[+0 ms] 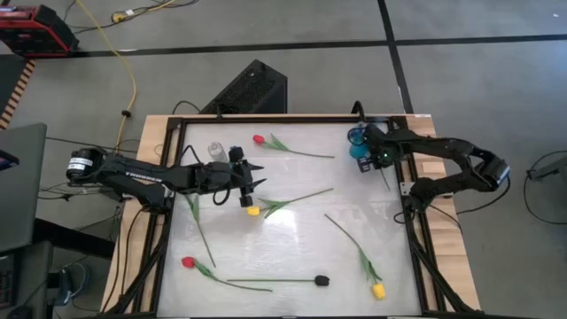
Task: Sort flowers into vase by color
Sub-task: Put the right blue flower into the blue vase
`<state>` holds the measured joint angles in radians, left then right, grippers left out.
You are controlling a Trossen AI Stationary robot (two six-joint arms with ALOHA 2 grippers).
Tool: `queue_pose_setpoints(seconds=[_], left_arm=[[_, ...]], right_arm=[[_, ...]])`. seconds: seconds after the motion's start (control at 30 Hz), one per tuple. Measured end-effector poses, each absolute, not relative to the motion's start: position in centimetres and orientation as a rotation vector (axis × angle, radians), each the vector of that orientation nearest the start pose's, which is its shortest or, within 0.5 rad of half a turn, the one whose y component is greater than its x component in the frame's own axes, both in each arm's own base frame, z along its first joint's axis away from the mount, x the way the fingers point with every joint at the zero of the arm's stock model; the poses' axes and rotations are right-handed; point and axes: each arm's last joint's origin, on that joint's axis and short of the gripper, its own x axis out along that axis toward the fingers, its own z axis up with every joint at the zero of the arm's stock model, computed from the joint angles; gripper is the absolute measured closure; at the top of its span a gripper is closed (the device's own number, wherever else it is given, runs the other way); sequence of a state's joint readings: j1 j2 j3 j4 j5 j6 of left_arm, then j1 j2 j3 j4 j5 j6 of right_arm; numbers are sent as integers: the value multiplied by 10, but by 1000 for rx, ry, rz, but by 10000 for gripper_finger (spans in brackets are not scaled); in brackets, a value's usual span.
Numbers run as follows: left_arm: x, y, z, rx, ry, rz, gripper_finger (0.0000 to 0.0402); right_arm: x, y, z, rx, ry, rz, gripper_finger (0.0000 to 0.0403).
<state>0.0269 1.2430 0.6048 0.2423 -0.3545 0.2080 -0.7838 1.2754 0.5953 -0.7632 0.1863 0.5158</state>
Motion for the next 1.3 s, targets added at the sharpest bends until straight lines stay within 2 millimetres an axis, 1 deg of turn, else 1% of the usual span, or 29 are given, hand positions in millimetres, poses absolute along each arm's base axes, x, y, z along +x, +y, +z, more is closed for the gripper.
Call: queue_pose_setpoints(seconds=[0.17, 0.27, 0.4, 0.5, 0.6, 0.7, 0.77, 0.83, 0.93, 1.0, 1.07, 1.2, 1.3], left_arm=[[254, 17, 217, 245, 450, 338, 239], [254, 17, 217, 236, 447, 340, 239], [254, 17, 217, 232, 445, 341, 239], [254, 17, 218, 226, 439, 343, 239], [254, 17, 218, 225, 440, 343, 239], [254, 17, 217, 226, 441, 342, 239], [254, 17, 217, 227, 442, 342, 239], [254, 17, 218, 236, 441, 340, 239], [254, 17, 217, 240, 446, 339, 239], [254, 17, 217, 242, 447, 338, 239], [254, 17, 217, 242, 449, 338, 239], [254, 17, 216, 242, 456, 336, 239], [253, 17, 215, 238, 468, 333, 239]], right_arm=[[117, -126, 169, 774, 1128, -1334, 362], [112, -122, 182, 750, 1039, -1366, 364], [107, -119, 211, 703, 856, -1393, 369], [102, -115, 239, 637, 663, -1431, 369], [103, -110, 266, 558, 414, -1378, 361], [109, -104, 290, 481, 142, -1244, 361], [115, -99, 300, 415, 1, -1149, 364], [121, -95, 300, 345, -96, -1082, 367], [126, -96, 283, 314, -198, -1044, 368], [127, -96, 271, 287, -237, -1017, 368], [128, -97, 266, 256, -273, -999, 368], [129, -98, 250, 258, -170, -1045, 368], [127, -98, 247, 245, -175, -1086, 368]])
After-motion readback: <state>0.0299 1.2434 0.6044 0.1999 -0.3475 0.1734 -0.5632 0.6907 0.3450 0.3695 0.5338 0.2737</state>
